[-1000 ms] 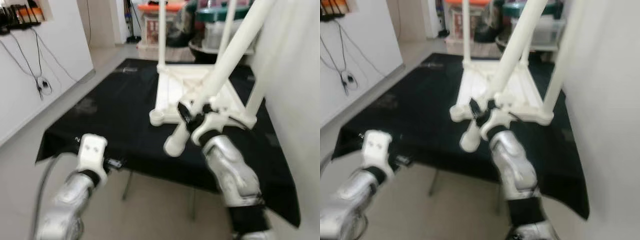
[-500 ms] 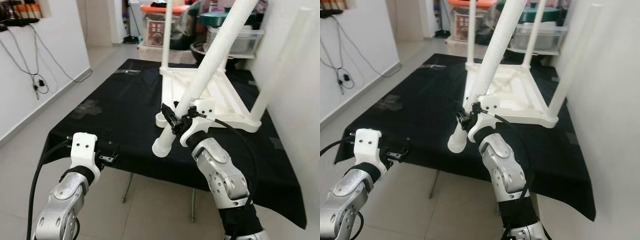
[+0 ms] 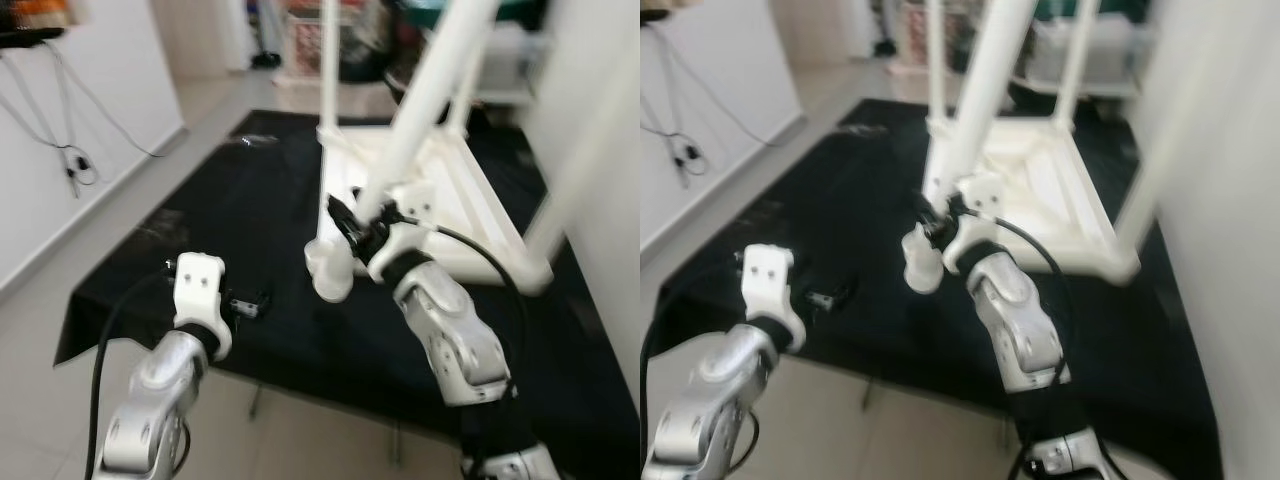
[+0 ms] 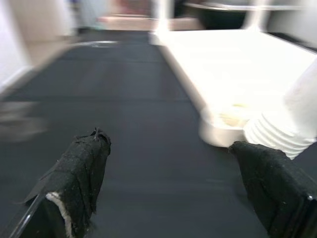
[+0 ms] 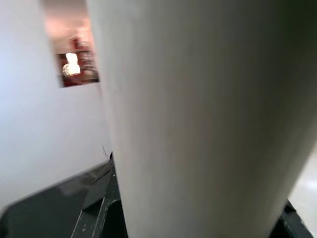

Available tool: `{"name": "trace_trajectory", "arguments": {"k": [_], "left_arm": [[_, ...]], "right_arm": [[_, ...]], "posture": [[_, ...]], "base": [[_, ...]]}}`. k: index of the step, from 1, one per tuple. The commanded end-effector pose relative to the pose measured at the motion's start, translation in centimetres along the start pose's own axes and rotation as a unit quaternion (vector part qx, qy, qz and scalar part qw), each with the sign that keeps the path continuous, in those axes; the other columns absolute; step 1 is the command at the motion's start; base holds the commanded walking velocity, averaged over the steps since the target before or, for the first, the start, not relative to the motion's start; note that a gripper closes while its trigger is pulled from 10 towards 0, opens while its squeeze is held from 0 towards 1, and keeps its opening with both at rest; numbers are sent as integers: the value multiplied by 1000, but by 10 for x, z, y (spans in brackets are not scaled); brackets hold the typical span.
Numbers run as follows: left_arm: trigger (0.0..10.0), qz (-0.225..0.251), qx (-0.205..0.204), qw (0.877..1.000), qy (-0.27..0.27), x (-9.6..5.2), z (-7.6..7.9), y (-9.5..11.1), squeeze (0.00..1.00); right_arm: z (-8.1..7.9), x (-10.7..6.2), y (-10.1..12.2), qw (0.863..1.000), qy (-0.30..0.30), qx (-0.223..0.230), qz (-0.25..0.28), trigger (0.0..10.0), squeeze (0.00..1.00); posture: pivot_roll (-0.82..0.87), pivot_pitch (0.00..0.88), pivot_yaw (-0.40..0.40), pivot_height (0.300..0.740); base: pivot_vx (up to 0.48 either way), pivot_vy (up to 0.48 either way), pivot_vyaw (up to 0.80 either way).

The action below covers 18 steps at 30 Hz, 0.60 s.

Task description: Building children table

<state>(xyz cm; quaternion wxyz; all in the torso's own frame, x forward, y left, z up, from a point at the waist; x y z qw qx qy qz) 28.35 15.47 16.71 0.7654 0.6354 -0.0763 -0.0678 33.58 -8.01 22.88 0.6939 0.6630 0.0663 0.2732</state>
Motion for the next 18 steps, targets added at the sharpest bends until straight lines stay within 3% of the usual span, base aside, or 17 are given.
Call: {"name": "trace_trajectory", "arguments": {"k": [1,18], "left_arm": [[10000,-14,6,1000,14,-2,-6,-7,0],[10000,-14,2,1000,21,-5,-8,-10,0]], "right_arm": [[-12,2,2,1000,27,2,10,10000,0],[-6,8,12,998,57,-21,33,10000,0]], "posture": [[100,0,-12,740],[101,0,-20,740]], "base": [[0,0,0],[0,0,0]]}}
Point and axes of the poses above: a point about 5 cm out from each wrist's last joint towards the gripper, its own x axis pointing out of the wrist towards the gripper, its own y axis along the axis of the wrist's last joint, z = x × y, the point moved 1 cm from there along x, pointing out of the wrist towards the gripper, and after that the axes turned 11 degrees about -x, right-handed, at the moved point
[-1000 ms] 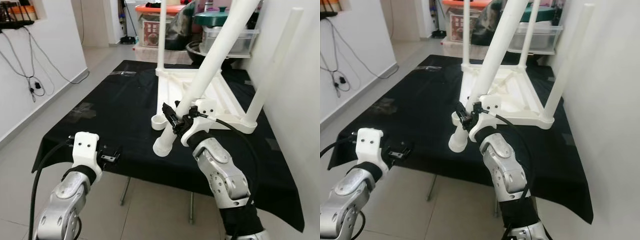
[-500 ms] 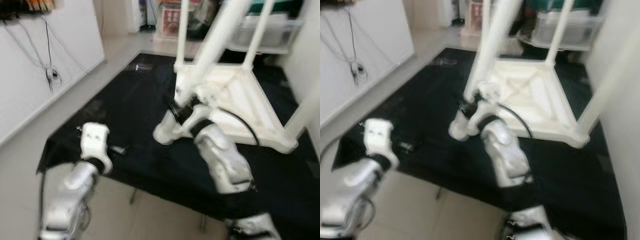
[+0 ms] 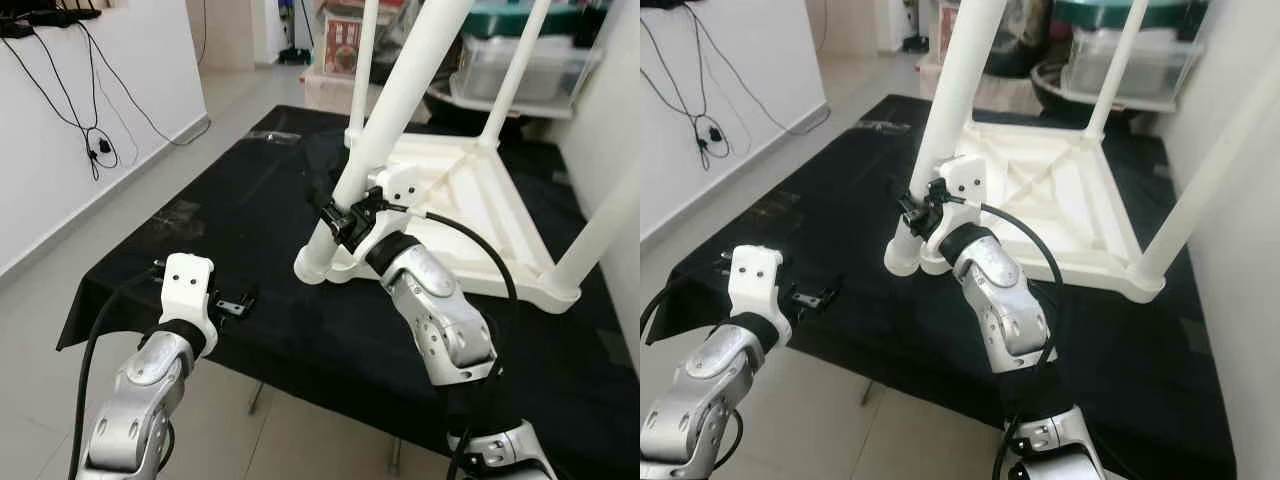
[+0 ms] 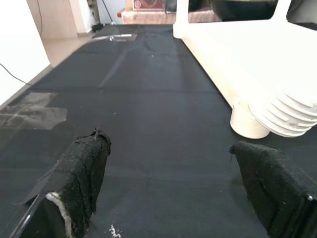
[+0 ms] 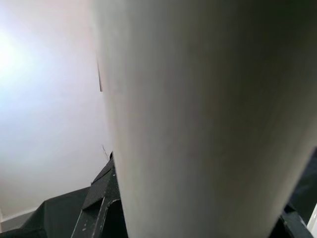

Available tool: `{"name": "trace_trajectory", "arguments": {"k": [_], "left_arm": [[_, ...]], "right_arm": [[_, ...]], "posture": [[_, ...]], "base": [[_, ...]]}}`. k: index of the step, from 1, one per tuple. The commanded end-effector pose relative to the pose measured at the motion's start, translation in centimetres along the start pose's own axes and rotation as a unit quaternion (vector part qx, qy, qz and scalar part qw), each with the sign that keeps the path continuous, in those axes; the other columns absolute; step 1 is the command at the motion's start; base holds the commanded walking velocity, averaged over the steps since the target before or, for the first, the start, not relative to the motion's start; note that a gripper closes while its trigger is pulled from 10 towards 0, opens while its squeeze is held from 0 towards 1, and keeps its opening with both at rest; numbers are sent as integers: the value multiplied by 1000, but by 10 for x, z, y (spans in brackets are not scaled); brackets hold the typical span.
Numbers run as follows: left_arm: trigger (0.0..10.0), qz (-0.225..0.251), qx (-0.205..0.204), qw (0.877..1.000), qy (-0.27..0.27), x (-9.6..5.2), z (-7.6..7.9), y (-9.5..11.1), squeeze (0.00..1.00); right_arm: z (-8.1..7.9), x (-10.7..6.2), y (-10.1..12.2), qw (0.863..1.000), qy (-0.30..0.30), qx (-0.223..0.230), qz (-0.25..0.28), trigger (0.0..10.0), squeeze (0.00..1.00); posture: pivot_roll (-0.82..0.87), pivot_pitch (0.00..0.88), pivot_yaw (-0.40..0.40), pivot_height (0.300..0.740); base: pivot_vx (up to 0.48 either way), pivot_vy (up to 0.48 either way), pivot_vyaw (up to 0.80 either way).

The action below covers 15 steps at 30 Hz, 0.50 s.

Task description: Building children table

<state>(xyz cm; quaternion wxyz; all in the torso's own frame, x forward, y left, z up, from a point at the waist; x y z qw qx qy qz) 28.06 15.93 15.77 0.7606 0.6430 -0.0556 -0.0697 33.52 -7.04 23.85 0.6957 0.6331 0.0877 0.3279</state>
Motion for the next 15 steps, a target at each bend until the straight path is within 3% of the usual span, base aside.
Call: {"name": "trace_trajectory", "arguments": {"k": [1,6,10,15], "left_arm": [[10000,1,-6,1000,6,-1,-2,-2,0],[10000,4,-14,1000,-1,1,2,0,0],[10000,4,-14,1000,-3,2,2,0,0],[10000,4,-15,1000,-5,2,2,0,0]], "right_arm": [[2,2,3,1000,-3,-2,11,10000,0],[-4,2,1,1000,1,0,9,10000,0],[-5,3,0,1000,-2,-3,7,10000,0],[-1,2,-4,1000,-14,8,-3,10000,0]], "posture": [[101,0,-20,740],[103,0,-15,740],[102,0,-13,740],[101,0,-12,740]], "base": [[0,0,0],[246,0,0],[356,0,714],[365,0,0]]}}
Point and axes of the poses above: a point about 5 cm out from each wrist's last joint towards the gripper, its own x axis pointing out of the wrist towards the gripper, its own y axis along the axis of the wrist's last joint, z = x × y, the point moved 1 cm from there along x, pointing out of the wrist towards the gripper, and after that the axes turned 11 degrees about -x, right-handed, at the moved point
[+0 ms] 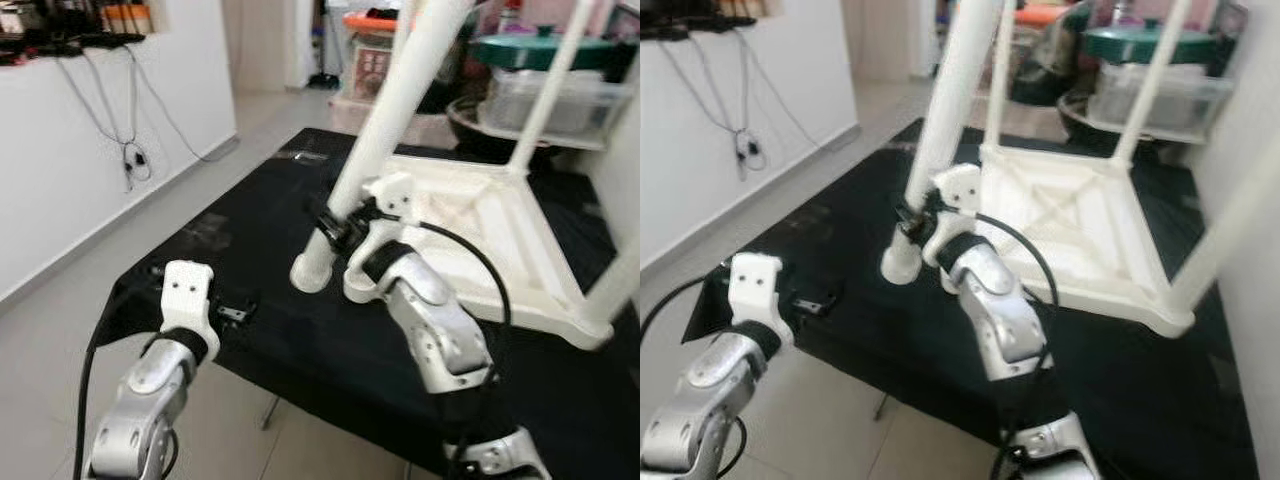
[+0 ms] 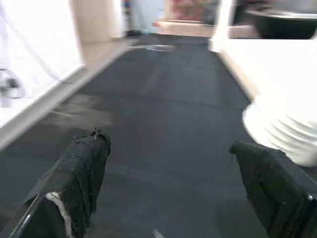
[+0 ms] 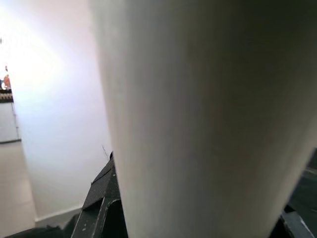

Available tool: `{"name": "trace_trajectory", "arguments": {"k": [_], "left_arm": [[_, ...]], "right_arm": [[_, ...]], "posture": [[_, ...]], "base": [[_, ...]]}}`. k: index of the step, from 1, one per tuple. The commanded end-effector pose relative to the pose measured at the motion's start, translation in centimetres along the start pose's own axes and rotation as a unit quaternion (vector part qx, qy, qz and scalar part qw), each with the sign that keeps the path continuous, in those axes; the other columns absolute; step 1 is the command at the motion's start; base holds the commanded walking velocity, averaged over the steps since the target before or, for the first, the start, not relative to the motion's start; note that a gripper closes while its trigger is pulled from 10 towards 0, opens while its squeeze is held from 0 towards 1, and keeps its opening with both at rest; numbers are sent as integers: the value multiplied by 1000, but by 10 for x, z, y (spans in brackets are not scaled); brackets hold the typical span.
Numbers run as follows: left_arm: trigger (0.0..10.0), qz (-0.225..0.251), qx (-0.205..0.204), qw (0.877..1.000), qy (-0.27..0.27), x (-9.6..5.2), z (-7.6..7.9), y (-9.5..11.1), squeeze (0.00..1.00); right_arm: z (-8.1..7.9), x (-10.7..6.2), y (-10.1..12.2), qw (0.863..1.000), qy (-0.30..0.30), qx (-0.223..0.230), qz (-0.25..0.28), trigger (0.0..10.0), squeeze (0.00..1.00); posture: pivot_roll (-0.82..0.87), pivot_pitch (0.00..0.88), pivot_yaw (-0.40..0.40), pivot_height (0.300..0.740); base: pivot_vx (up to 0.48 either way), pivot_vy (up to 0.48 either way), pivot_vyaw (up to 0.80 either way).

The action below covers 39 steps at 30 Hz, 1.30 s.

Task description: Building children table

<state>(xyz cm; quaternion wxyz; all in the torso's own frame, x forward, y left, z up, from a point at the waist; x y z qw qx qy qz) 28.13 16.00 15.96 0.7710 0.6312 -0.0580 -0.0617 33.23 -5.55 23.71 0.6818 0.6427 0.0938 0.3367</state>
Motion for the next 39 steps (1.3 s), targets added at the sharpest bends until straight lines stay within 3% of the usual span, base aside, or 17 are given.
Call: {"name": "trace_trajectory", "arguments": {"k": [1,8,18,28,30,31,33,39], "left_arm": [[10000,-5,0,1000,-8,2,3,-2,0],[10000,-4,3,1000,-11,2,4,-2,0],[10000,-3,23,1000,-16,0,8,-5,0],[10000,-14,29,998,-48,-9,18,-13,0],[10000,-64,41,990,-117,-29,27,-31,0],[10000,-64,41,990,-117,-29,27,-31,0],[10000,-95,40,981,-165,-46,33,-41,0],[10000,-110,37,980,-162,-52,30,-47,0]], "right_arm": [[14,-4,-3,1000,-23,-9,-11,10000,0],[16,-4,-2,1000,-25,-10,-11,10000,0],[19,-3,0,1000,-25,-14,-7,10000,0],[26,-3,4,1000,11,-28,-7,10000,0],[35,-5,10,995,87,-56,-12,10000,0],[35,-5,10,995,87,-56,-12,10000,0],[45,-7,12,989,125,-74,-23,10000,0],[52,-8,10,980,167,-96,-44,10000,0]], "posture": [[100,0,-12,740],[98,0,-12,740],[96,0,-14,740],[95,0,-19,740],[100,0,-29,740],[100,0,-29,740],[104,0,-34,740],[113,0,-42,740]], "base": [[368,0,0],[351,0,0],[0,0,0],[0,0,0],[0,0,0],[0,0,0],[0,0,0],[0,0,0]]}}
Point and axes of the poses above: a point about 5 cm out from each wrist's last joint towards the gripper, its own x axis pointing out of the wrist towards the gripper, its own y axis along the axis of the wrist's last joint, z = x × y, the point moved 1 cm from there along x, pointing out of the wrist towards the gripper, and after that the axes turned 11 degrees about -x, right-handed, at the moved point
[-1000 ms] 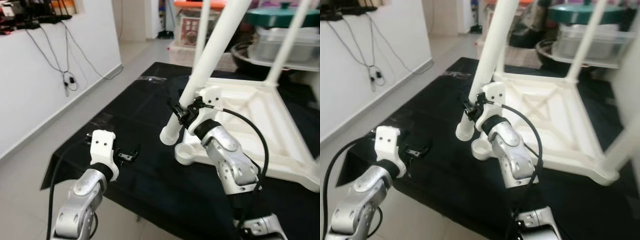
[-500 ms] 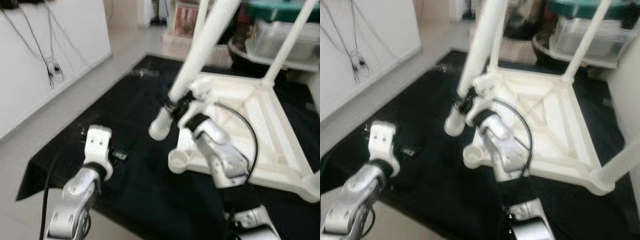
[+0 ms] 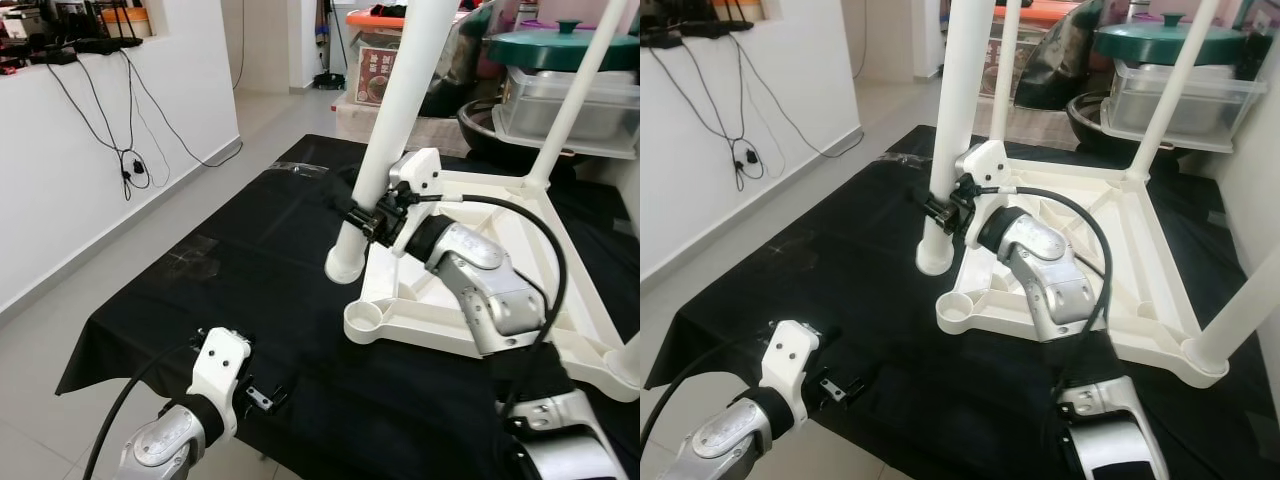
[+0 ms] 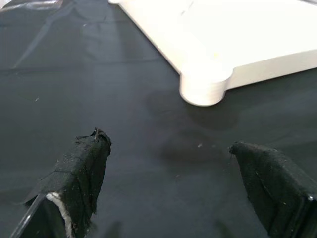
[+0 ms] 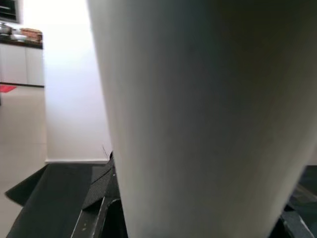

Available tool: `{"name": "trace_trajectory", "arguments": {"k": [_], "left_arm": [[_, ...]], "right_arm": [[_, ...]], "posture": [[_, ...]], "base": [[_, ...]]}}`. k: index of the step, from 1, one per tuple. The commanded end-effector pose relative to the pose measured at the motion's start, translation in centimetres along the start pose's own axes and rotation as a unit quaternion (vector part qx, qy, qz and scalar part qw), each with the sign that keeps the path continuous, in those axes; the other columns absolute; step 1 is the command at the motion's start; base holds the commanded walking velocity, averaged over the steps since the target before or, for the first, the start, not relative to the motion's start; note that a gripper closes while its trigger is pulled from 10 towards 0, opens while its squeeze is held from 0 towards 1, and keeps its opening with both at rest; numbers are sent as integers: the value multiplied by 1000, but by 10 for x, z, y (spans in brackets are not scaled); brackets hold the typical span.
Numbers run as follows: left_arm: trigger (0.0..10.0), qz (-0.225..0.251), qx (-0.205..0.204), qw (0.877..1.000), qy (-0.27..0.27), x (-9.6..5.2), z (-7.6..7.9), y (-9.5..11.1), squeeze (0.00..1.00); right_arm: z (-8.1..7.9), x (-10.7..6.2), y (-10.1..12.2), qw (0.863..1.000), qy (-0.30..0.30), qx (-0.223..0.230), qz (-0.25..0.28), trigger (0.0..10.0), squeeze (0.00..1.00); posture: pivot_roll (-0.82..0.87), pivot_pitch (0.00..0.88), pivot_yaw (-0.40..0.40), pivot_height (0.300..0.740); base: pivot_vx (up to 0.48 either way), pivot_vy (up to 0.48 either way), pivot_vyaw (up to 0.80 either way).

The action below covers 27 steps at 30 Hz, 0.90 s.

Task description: Building children table

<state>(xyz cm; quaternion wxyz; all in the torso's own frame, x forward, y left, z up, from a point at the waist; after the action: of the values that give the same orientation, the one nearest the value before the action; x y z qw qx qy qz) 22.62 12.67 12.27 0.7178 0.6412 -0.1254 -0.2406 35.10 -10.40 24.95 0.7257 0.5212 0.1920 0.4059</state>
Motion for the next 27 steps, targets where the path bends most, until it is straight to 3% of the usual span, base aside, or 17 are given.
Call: {"name": "trace_trajectory", "arguments": {"k": [1,2,7,10,27], "left_arm": [[10000,-11,-1,1000,5,-4,-3,-4,0],[10000,-11,-5,1000,18,-5,-8,-4,0],[10000,-9,-5,1000,22,-4,-10,-3,0],[10000,-3,-2,1000,27,-5,-12,0,0],[10000,1,-8,1000,28,-8,-12,0,0]], "right_arm": [[1,1,2,1000,19,-12,-2,10000,0],[1,0,-3,996,74,-30,-24,10000,0],[-2,-1,-7,993,107,-33,-37,10000,0],[-4,-2,-20,983,166,-39,-72,10000,0],[9,-12,-24,966,228,-63,-109,10000,0]], "posture": [[113,0,-42,740],[116,0,-43,740],[119,0,-46,740],[130,0,-57,740],[120,0,-61,740]], "base": [[0,0,0],[0,0,0],[0,0,0],[0,0,0],[0,0,0]]}}
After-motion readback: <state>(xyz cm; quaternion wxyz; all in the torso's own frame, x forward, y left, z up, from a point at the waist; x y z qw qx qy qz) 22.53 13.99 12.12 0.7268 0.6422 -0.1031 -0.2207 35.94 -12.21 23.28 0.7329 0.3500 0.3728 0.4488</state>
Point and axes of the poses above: a point about 5 cm out from each wrist's last joint towards the gripper, its own x axis pointing out of the wrist towards the gripper, its own y axis along the axis of the wrist's last joint, z = x × y, the point moved 1 cm from there along x, pointing out of the wrist towards the gripper, and after that the axes turned 11 degrees about -x, right-handed, at the moved point
